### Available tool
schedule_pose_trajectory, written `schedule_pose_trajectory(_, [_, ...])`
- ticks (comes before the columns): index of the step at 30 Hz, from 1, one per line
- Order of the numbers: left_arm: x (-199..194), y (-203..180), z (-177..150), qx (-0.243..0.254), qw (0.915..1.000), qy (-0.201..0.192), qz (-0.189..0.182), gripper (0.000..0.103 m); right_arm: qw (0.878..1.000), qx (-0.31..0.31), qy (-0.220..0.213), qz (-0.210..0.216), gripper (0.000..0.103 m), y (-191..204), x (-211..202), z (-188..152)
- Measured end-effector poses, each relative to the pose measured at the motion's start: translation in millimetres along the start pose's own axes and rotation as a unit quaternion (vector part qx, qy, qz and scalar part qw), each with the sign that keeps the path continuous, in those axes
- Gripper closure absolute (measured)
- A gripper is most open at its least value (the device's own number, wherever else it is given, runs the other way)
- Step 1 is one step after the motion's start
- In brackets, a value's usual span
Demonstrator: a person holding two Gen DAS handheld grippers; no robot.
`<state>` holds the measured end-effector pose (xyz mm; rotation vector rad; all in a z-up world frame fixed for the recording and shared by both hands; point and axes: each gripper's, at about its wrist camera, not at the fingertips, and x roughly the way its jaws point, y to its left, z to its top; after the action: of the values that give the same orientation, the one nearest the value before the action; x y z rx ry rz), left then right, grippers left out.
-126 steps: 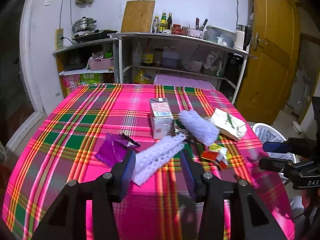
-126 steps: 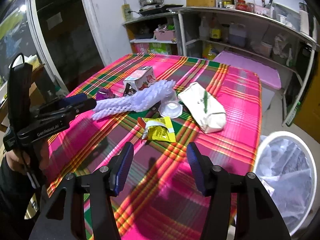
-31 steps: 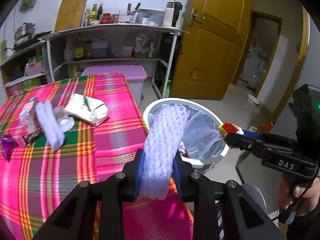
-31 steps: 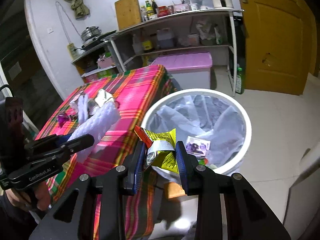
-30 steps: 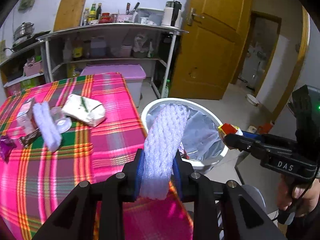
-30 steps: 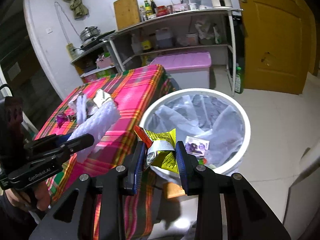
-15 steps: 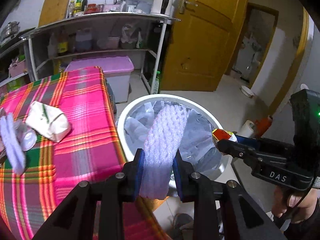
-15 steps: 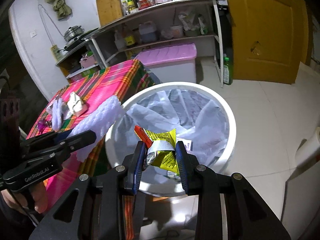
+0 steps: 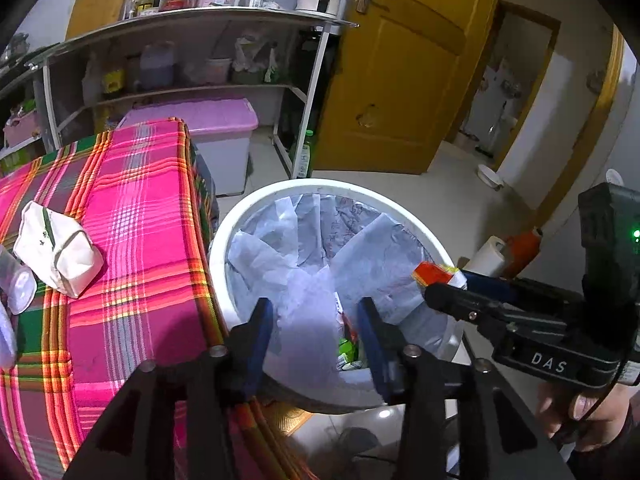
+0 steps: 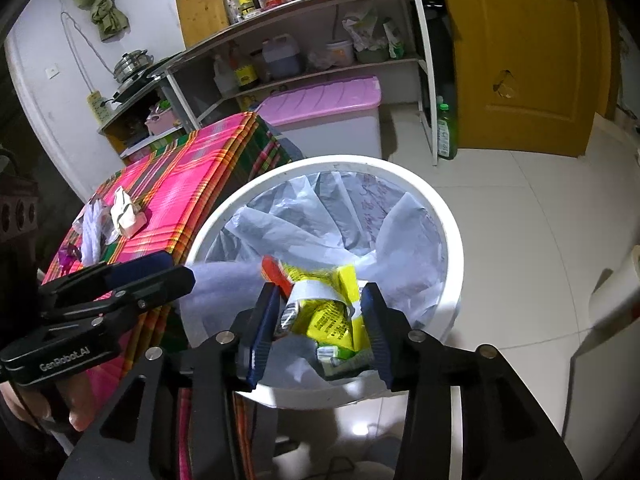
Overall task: Collect trash
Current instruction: 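Open the left tool to drop the sleeve while the right tool opens to drop the wrapper, then move both open tools from the bin back over the table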
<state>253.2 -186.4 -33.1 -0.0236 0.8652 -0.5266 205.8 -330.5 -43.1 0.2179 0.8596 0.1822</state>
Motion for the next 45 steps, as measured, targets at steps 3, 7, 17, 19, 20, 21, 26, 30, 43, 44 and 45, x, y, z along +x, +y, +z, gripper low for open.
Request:
schedule_pose_trajectory(3, [0, 0, 1, 0.0, 1.0, 0.0, -0.001, 0.056, 1.0, 0.002, -0.001, -0.001, 0.059, 0, -2, 0])
schedule_pose_trajectory(7, [-3, -1, 1, -0.001, 1.0, -0.006, -0.007, 0.056, 1.0, -0.004, -0.004, 0.0, 0.058, 4, -6, 0])
schedule_pose_trajectory(17, [-35, 5, -6, -0.018, 0.9993, -0.029, -0.015, 0.056, 0.999, -0.013, -0.027, 0.016, 0.058, 21, -34, -4])
schedule_pose_trajectory(19, [-44, 7, -9, -0.021, 0.9991, -0.034, -0.011, 0.056, 0.999, -0.02, -0.032, 0.024, 0.058, 28, -41, -7])
schedule_pose_trajectory(20, [-49, 8, -11, -0.023, 0.999, -0.038, -0.008, 0.056, 0.999, -0.023, -0.034, 0.027, 0.058, 31, -44, -8])
schedule_pose_trajectory(21, [-53, 9, -13, -0.024, 0.9989, -0.04, -0.007, 0.056, 0.998, -0.028, -0.037, 0.03, 0.058, 36, -47, -9])
schedule_pose_trajectory(26, [-81, 14, -26, -0.027, 0.998, -0.056, 0.005, 0.056, 0.997, -0.052, -0.046, 0.042, 0.058, 58, -62, -15])
schedule_pose_trajectory(30, [-101, 18, -39, -0.022, 0.9973, -0.068, 0.013, 0.056, 0.995, -0.063, -0.048, 0.054, 0.058, 73, -68, -18])
schedule_pose_trajectory(43, [-143, 45, -74, -0.052, 0.9933, -0.086, 0.057, 0.056, 0.989, -0.112, -0.045, 0.085, 0.058, 116, -69, -31])
schedule_pose_trajectory(44, [-145, 47, -76, -0.054, 0.993, -0.088, 0.058, 0.056, 0.988, -0.115, -0.046, 0.088, 0.058, 119, -69, -31])
schedule_pose_trajectory(45, [-147, 48, -76, -0.055, 0.9927, -0.089, 0.06, 0.056, 0.988, -0.116, -0.046, 0.09, 0.058, 121, -68, -31])
